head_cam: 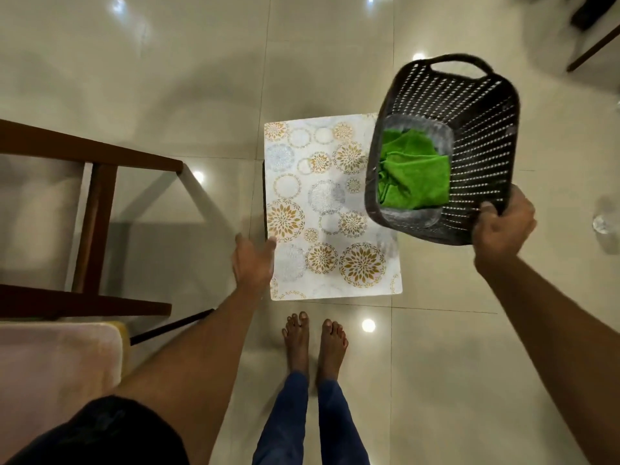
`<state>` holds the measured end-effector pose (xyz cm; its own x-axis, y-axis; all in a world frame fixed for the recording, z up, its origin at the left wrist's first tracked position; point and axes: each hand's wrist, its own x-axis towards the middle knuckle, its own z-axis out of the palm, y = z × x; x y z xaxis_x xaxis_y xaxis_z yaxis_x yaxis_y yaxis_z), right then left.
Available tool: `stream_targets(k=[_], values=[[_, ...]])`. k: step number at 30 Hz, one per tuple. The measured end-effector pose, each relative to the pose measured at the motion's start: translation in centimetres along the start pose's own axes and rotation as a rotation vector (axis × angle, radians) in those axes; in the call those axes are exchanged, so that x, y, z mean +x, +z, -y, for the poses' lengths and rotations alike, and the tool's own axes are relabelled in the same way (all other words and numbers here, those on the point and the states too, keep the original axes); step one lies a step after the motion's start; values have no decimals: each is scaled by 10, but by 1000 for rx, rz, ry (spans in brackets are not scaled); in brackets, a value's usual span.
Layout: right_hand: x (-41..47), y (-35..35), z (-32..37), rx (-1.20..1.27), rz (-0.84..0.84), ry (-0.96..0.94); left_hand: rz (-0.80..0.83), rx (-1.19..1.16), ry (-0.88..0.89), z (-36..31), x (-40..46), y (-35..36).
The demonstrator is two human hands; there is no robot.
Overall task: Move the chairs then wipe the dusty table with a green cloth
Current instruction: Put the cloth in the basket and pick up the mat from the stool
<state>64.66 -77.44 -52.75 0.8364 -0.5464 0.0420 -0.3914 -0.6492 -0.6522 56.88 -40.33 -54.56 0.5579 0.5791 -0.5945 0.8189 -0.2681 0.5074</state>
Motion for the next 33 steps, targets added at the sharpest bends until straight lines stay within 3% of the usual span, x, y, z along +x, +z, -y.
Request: stream_targets(k=[5, 8, 14, 21, 27, 33], values=[[0, -15, -40, -2, -68, 92, 202, -58, -242, 41, -3, 22], [-13, -18, -52, 4, -71, 115, 201, -101, -271, 51, -5, 35], [-28, -15, -58, 37, -55, 193, 24, -153, -187, 43, 6, 37], [-31, -14, -52, 48, -25, 191, 250, -311, -55, 5, 13, 19], [-36, -6, -44, 73, 2, 173, 111, -401, 191, -29, 15, -21], [-58, 23, -8, 133, 76, 129, -285, -548, 347, -61, 51, -89]])
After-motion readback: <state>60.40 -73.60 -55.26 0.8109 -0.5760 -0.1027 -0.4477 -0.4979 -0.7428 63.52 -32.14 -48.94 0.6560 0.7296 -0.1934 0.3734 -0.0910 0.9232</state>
